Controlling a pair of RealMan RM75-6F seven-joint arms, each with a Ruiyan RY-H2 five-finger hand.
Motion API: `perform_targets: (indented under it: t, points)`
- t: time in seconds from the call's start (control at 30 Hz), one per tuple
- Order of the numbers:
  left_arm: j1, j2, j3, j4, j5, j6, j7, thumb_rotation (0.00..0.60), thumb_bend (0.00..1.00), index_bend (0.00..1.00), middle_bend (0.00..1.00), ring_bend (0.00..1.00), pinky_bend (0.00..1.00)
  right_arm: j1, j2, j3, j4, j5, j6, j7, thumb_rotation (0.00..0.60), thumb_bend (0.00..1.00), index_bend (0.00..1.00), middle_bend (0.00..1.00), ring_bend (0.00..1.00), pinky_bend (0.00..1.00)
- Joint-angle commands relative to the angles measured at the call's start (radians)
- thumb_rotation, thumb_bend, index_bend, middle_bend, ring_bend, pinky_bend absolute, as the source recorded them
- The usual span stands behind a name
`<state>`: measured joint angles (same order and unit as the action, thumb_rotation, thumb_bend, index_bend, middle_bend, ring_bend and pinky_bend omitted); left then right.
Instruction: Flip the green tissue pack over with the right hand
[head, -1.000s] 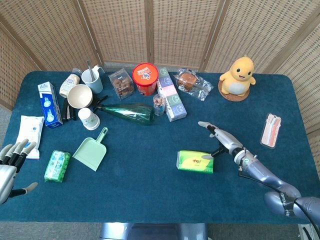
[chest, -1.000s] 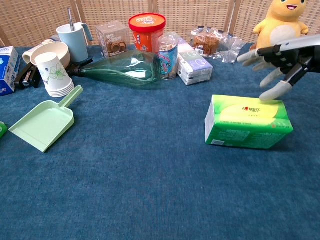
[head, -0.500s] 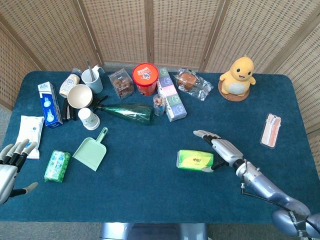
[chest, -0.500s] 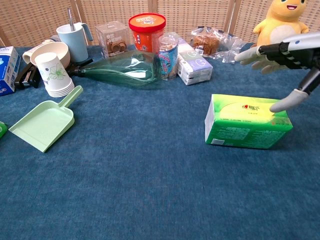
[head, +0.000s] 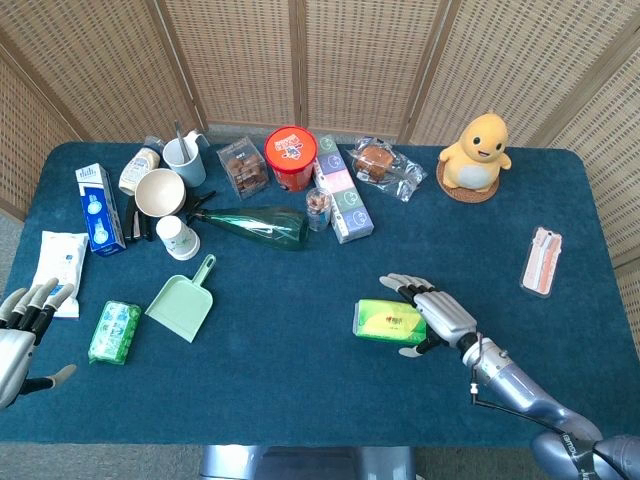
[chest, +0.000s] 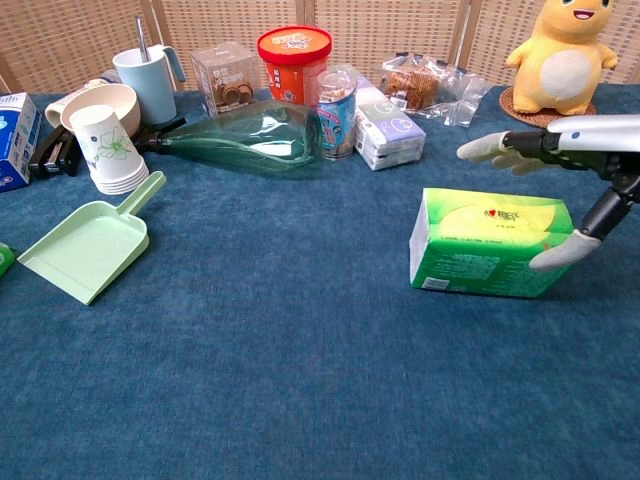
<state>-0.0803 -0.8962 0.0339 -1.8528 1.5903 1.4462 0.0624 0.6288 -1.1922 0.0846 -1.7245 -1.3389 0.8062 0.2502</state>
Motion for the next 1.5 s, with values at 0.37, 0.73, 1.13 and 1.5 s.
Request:
perform_targets:
  t: [0.37,0.73,1.13,1.5]
  points:
    - [0.000,0.002,-0.002,0.003,-0.002,0.002,-0.007,0.600,0.04,0.00,0.00,0.00,0.00,-0.022,-0.096,0.011,0.074,0.023,0.065,-0.026,0.600,0.08,0.39,0.32,0.21,0.43]
    - [-0.001,0.001,0.001,0.004,0.001,-0.001,-0.008,0.600,0.04,0.00,0.00,0.00,0.00,0.041,0.015,0.042,-0.035,0.044,-0.119,0.181,0.600,0.24,0.54,0.49,0.38,0.60]
    - [-0.003,-0.001,0.002,0.000,-0.002,-0.008,0.004,0.600,0.04,0.00,0.00,0.00,0.00,0.180,0.049,0.124,0.054,0.004,-0.474,0.514,0.600,0.25,0.56,0.50,0.41,0.62]
    - [-0.003,-0.001,-0.001,0.000,-0.008,-0.008,0.002,0.600,0.04,0.00,0.00,0.00,0.00,0.174,-0.062,0.081,0.212,0.057,-0.347,0.290,0.600,0.06,0.12,0.25,0.33,0.44]
